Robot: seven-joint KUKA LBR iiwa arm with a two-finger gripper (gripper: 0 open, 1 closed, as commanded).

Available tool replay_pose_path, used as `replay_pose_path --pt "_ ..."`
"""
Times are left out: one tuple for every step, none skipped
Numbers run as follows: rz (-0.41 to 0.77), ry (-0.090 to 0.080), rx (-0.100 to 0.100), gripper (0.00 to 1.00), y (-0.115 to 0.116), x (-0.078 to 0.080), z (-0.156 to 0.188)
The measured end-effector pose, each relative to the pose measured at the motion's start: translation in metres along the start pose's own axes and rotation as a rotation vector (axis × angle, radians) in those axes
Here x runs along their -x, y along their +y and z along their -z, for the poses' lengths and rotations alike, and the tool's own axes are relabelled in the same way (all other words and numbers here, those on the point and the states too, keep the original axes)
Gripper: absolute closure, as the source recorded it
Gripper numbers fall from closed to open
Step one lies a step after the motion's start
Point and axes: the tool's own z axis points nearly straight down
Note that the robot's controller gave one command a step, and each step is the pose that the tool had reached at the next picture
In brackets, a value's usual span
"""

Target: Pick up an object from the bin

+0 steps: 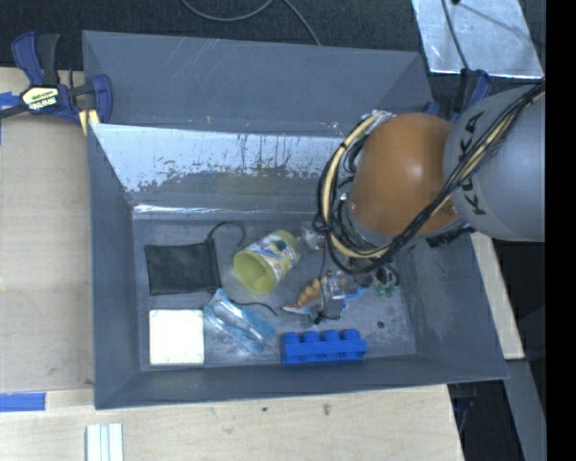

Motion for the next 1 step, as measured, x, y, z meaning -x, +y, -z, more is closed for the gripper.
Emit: replay_pose_path --pt "0.022 0.002 0.001 0.00 -0.0082 -0.0341 -0.0023"
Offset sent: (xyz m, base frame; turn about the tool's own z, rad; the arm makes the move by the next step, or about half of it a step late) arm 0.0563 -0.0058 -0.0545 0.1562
